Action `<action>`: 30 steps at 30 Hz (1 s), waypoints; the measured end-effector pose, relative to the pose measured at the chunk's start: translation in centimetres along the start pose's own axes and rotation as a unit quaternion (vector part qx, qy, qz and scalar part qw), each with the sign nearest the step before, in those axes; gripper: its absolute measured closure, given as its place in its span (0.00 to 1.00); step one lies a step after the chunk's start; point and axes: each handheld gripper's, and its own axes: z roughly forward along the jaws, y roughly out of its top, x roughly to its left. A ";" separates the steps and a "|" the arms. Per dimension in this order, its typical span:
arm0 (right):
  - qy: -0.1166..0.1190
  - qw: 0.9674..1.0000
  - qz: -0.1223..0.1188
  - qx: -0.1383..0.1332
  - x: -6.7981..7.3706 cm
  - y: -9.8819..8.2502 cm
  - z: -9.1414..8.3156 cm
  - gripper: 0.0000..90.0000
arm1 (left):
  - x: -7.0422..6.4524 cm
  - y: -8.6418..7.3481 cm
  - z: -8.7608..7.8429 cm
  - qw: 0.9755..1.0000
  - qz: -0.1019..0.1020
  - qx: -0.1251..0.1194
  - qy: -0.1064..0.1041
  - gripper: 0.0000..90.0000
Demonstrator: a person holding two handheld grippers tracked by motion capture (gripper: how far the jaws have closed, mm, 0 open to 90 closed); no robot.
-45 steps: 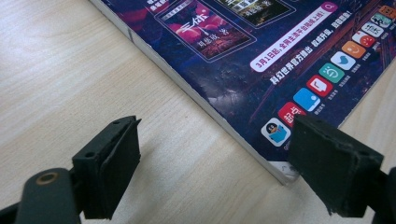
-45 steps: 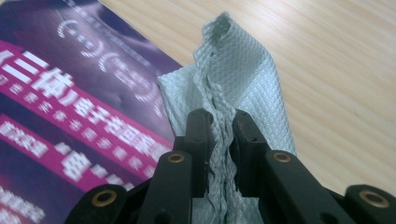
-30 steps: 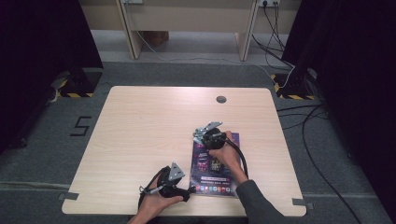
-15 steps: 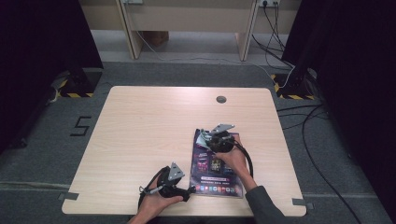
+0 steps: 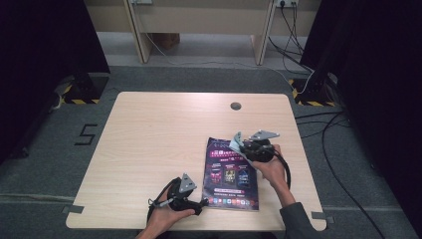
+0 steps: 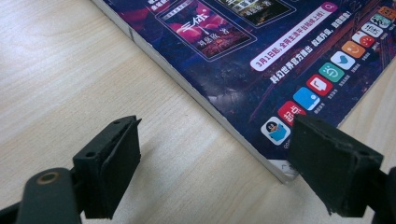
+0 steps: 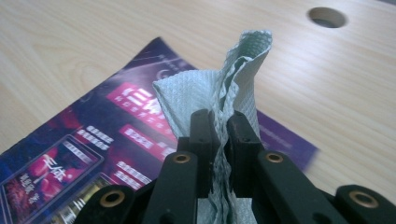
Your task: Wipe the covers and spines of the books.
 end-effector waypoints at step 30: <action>-0.117 0.987 0.090 0.055 -8.6 -7.4 -6.0 0.89 | 0.0 -0.1 0.0 1.000 -0.001 -0.001 0.002 0.18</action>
